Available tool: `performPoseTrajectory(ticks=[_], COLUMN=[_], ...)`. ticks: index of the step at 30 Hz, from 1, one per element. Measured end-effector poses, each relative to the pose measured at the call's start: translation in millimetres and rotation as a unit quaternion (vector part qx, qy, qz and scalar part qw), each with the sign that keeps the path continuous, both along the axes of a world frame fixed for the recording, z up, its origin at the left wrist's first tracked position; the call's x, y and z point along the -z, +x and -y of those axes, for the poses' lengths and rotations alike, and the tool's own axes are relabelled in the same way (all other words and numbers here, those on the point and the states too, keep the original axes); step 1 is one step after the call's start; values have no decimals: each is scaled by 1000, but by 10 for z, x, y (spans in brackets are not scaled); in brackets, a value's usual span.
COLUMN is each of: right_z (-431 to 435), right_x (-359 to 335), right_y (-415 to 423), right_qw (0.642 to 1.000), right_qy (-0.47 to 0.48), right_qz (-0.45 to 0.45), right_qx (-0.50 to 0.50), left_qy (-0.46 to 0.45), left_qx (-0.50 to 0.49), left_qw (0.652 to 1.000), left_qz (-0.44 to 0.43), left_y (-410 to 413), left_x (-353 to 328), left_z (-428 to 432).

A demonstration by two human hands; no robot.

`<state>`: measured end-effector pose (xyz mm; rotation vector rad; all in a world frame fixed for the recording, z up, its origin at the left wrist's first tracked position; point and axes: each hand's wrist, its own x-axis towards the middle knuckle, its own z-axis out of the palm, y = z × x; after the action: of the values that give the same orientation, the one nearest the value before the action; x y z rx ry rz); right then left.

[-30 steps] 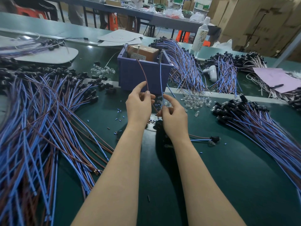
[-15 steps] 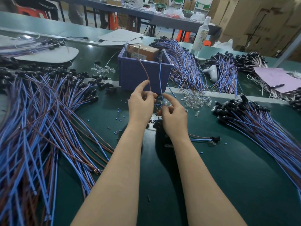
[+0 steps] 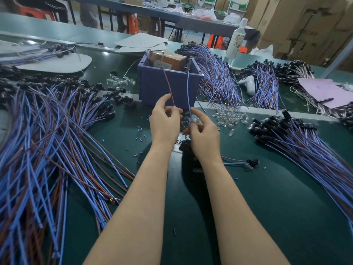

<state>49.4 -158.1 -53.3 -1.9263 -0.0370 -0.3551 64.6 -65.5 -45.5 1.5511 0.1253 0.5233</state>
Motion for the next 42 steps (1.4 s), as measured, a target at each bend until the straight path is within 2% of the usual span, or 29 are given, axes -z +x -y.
performPoseTrajectory(ticks=[6,10,20,42], right_z=[7,11,18,4], right_x=[-6,-9,7,15], right_y=[-19,-18,-15,0], right_qw=[1000,1000,1000,1000], right_qy=[2,2,0,1], right_qz=[0,-2,-3,7], right_qx=[-5,-6,-6,-10], left_qy=[54,31,6,0], left_qx=[-46,-59,16,42], left_qw=[997,997,1000,999], left_qz=[27,31,7,3], left_y=[-98,-108,-17,35], left_x=[-4,4,24,-4], left_z=[98,88,8,-6])
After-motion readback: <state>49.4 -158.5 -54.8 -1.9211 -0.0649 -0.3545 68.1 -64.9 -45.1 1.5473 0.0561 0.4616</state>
